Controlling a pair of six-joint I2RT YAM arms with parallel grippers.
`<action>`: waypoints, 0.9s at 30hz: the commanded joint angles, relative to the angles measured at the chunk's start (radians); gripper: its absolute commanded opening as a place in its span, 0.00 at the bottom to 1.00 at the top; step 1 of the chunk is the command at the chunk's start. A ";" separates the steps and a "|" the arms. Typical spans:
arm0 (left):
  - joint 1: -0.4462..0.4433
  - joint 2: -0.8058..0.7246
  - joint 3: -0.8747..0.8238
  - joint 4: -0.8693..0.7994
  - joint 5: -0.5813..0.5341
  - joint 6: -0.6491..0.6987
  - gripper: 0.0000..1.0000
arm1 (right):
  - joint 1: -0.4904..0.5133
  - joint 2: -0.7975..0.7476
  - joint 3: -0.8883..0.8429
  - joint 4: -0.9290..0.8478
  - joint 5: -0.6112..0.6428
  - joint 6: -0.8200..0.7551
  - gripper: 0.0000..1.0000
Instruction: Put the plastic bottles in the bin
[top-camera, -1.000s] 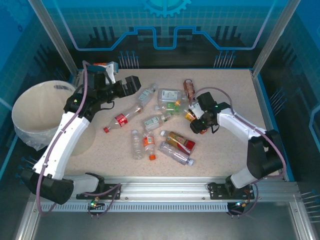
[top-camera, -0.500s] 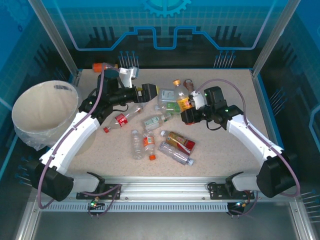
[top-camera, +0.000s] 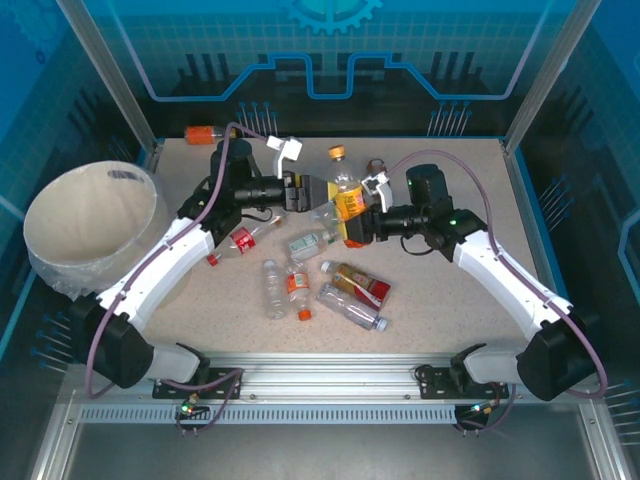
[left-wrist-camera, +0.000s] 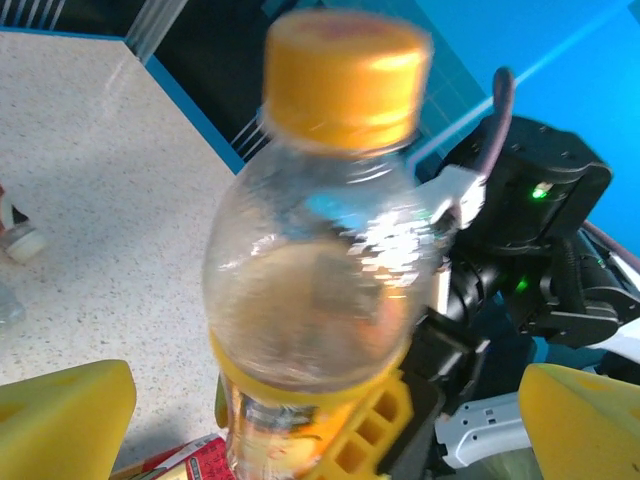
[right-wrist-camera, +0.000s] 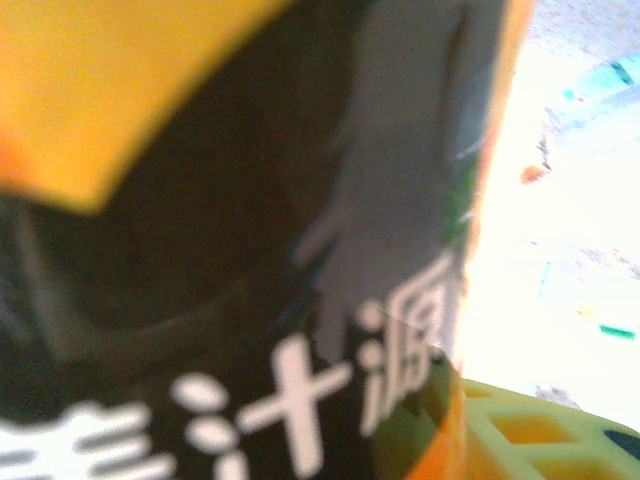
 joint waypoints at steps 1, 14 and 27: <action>-0.021 0.019 0.037 0.067 0.040 -0.007 0.99 | 0.027 0.002 0.053 0.047 -0.102 0.029 0.48; -0.079 0.049 0.014 0.243 0.046 -0.029 0.69 | 0.097 0.071 0.098 0.093 -0.107 0.117 0.52; -0.079 0.003 -0.047 0.258 -0.118 -0.005 0.53 | 0.093 0.022 0.066 0.079 0.006 0.078 0.85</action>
